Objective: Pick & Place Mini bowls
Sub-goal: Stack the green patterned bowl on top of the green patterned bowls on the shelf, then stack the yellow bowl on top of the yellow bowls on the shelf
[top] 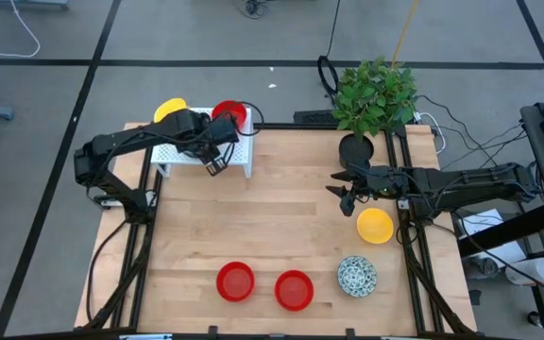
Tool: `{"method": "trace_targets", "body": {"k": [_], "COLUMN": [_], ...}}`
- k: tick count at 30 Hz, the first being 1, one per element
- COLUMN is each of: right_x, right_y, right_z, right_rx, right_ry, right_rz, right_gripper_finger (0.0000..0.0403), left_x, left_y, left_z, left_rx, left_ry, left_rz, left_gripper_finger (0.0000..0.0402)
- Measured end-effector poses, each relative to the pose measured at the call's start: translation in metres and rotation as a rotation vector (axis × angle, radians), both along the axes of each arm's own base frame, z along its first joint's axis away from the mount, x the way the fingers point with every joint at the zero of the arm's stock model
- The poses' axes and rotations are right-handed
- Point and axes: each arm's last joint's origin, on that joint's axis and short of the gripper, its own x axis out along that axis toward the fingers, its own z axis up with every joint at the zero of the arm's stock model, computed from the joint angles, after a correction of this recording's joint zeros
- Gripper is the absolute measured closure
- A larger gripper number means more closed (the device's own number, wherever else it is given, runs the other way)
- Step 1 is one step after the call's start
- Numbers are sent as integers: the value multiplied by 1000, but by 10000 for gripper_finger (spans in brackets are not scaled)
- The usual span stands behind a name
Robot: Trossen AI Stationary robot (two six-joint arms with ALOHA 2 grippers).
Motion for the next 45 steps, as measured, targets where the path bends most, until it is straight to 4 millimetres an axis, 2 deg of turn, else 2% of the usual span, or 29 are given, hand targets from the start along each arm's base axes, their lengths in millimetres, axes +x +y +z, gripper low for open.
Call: {"method": "trace_targets", "body": {"k": [7,14,20,24,32,36,45], "right_x": [0,1,-9,-18,-21,-20,1], "right_y": [0,1,9,16,38,49,59], "right_z": [0,7,19,19,-9,-21,-41], "right_rx": [4,40,39,100,413,504,614], "right_ry": [-6,-32,138,301,700,857,895], "right_rz": [-2,-10,28,17,67,32,-152], "right_gripper_finger": [218,218,218,218,220,228,224], "left_x": [0,7,21,29,35,36,37], "left_y": [0,-7,-19,-26,-35,-37,-42], "left_z": [36,64,68,71,74,74,74], "left_rx": [33,21,-76,-80,-76,-71,-75], "left_ry": [-109,-302,-451,-508,-552,-542,-535], "left_rz": [-3,-5,-62,-124,-166,-197,-225], "left_gripper_finger": [226,235,251,258,256,253,252]}}
